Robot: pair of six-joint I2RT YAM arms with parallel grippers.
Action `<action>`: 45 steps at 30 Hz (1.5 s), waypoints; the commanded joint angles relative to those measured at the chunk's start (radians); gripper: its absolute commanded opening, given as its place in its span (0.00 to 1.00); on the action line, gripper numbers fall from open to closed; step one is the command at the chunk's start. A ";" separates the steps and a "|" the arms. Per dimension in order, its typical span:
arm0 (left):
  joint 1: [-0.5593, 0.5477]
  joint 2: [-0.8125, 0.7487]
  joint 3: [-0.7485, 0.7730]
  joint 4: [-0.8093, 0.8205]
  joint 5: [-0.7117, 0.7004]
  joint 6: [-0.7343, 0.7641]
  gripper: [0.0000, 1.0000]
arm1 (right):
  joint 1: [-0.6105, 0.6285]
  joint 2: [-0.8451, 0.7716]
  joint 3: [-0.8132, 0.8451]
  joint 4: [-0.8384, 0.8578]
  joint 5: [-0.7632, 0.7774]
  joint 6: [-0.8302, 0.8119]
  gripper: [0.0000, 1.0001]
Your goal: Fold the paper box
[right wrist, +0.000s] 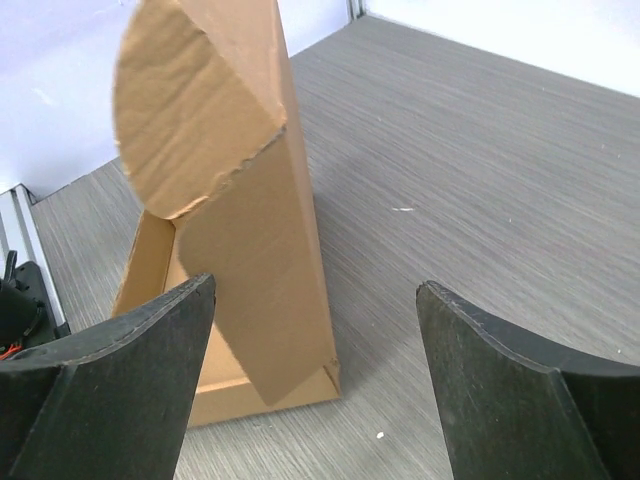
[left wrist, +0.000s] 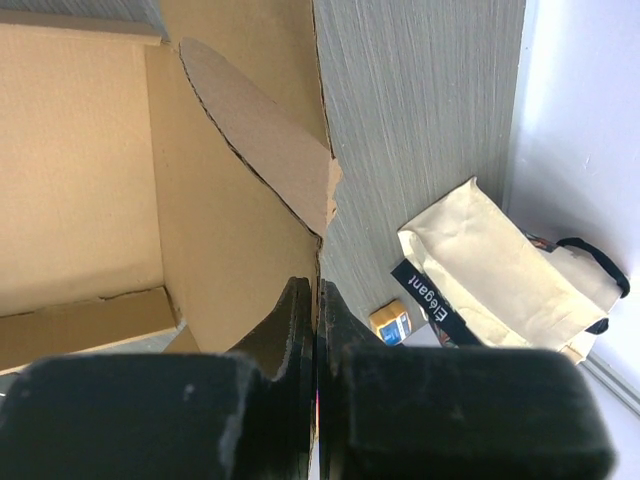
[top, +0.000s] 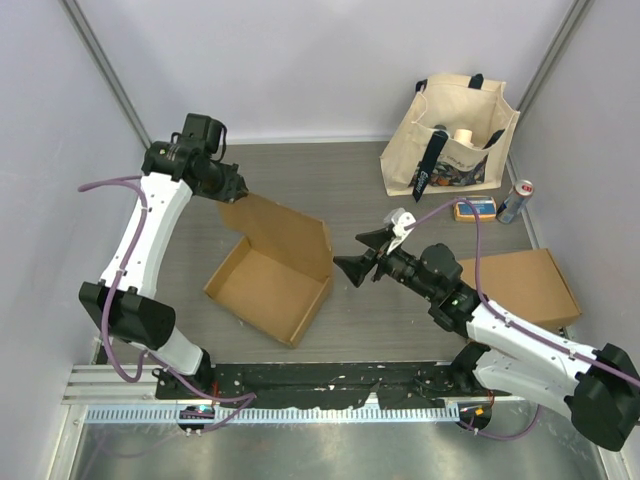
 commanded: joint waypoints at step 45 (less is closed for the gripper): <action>0.126 -0.834 -1.200 1.376 0.007 0.951 1.00 | -0.353 0.352 0.257 0.011 -0.378 -0.152 0.01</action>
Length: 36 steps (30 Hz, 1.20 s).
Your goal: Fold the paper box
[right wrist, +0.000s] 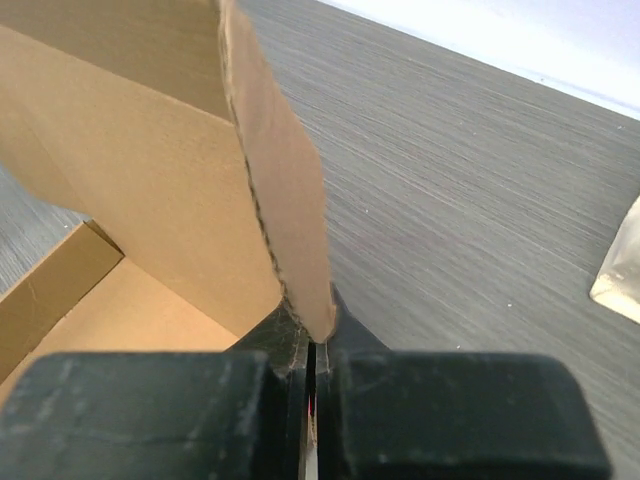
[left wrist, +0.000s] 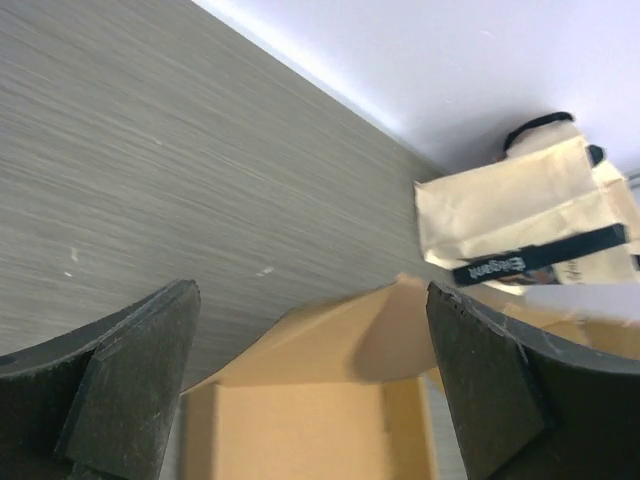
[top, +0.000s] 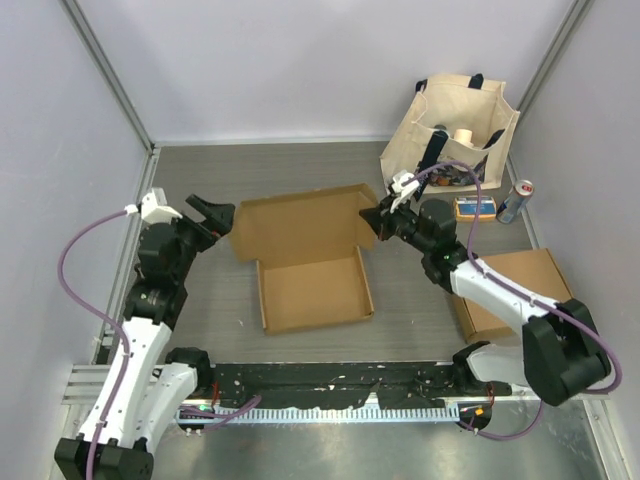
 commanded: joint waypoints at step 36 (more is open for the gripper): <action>0.256 0.974 0.413 0.620 1.027 0.491 0.75 | -0.328 0.407 0.441 -0.070 -0.638 0.003 0.01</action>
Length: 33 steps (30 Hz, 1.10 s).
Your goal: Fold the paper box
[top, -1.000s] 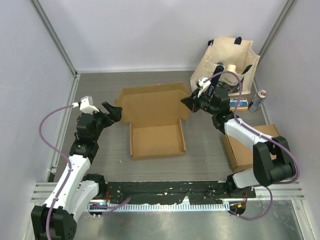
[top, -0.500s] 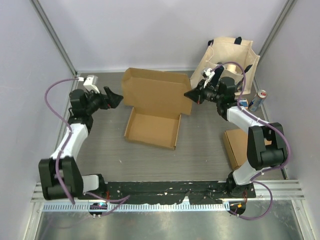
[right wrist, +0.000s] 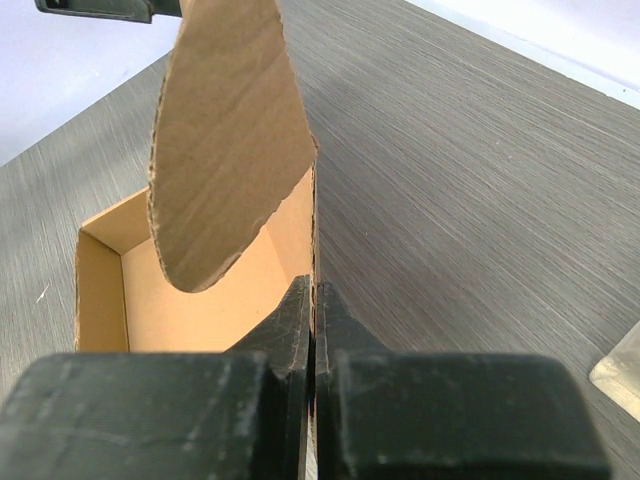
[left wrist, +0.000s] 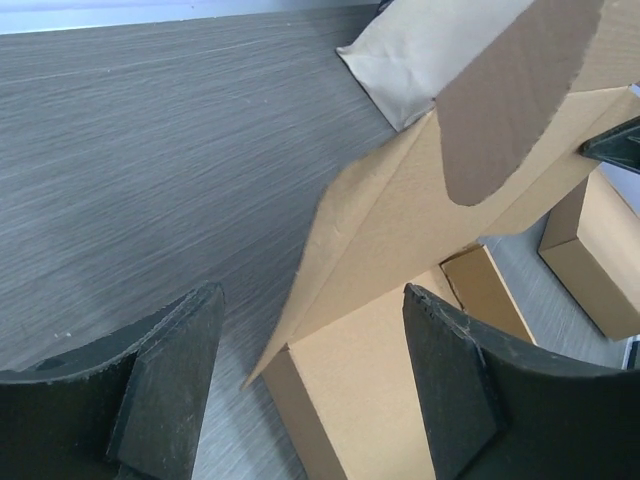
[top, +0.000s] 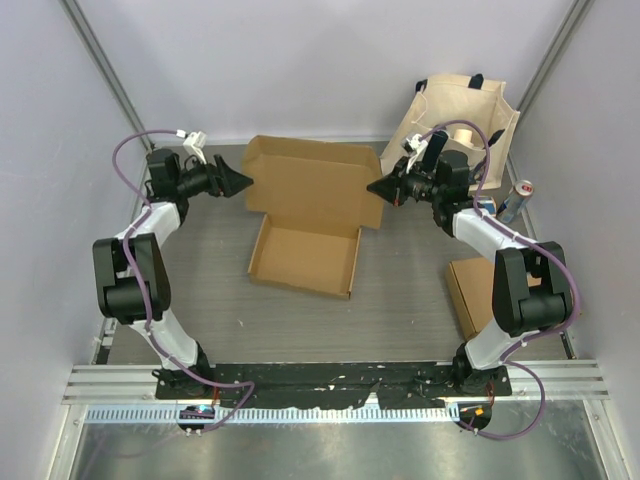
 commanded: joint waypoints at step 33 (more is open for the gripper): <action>-0.442 -0.274 -0.220 0.384 -1.257 -0.128 0.00 | 0.486 -0.045 0.082 0.167 1.504 0.366 0.01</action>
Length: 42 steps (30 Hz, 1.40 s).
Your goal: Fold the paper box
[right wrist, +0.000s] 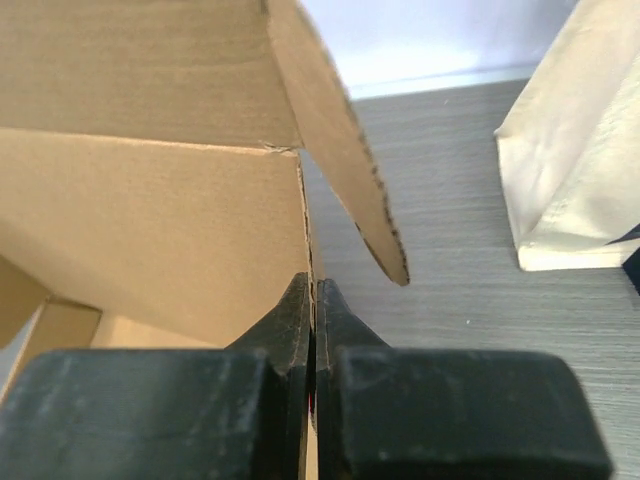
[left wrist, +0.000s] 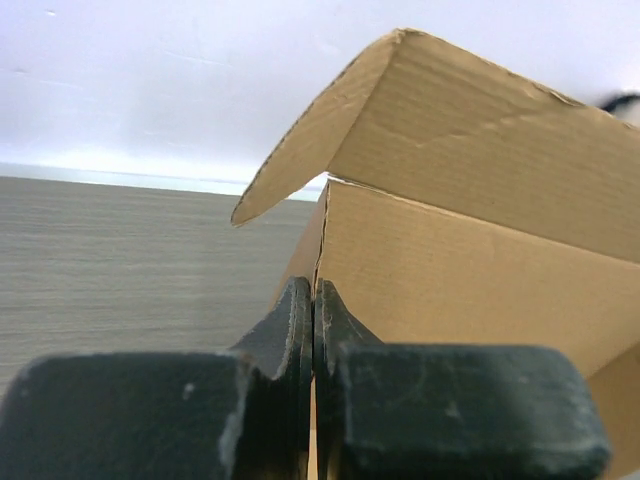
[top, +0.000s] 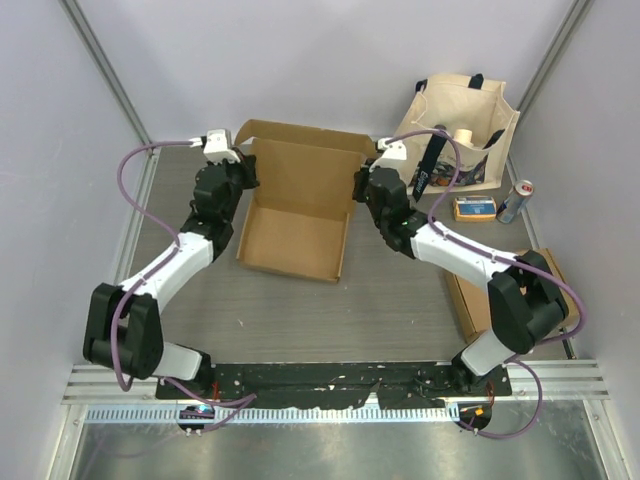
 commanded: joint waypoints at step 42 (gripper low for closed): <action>-0.064 0.125 -0.511 0.863 -0.134 -0.009 0.00 | 0.256 0.206 -0.085 0.853 0.631 -0.349 0.05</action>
